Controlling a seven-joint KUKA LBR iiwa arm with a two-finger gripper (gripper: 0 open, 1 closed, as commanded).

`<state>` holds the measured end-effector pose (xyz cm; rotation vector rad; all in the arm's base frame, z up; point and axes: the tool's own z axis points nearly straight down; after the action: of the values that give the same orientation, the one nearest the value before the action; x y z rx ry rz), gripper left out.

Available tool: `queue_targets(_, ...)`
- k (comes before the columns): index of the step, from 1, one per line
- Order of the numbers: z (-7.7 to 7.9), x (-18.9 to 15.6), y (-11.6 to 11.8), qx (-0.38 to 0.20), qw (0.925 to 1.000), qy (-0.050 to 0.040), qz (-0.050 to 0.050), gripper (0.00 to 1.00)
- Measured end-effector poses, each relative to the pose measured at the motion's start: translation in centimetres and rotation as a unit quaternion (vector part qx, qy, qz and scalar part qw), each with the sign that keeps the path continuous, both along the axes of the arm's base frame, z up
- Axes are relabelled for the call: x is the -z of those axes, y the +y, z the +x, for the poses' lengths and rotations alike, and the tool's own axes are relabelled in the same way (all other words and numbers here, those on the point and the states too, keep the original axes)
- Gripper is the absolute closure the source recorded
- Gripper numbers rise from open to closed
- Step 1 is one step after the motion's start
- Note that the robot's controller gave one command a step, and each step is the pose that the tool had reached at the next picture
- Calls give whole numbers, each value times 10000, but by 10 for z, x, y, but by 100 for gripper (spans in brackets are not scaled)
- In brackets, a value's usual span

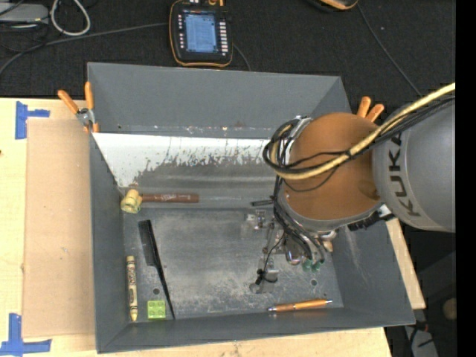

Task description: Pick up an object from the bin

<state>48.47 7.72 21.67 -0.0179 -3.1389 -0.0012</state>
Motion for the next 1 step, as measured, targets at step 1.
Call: queue_targets(1,0,0,0,1,10000,0,0,0)
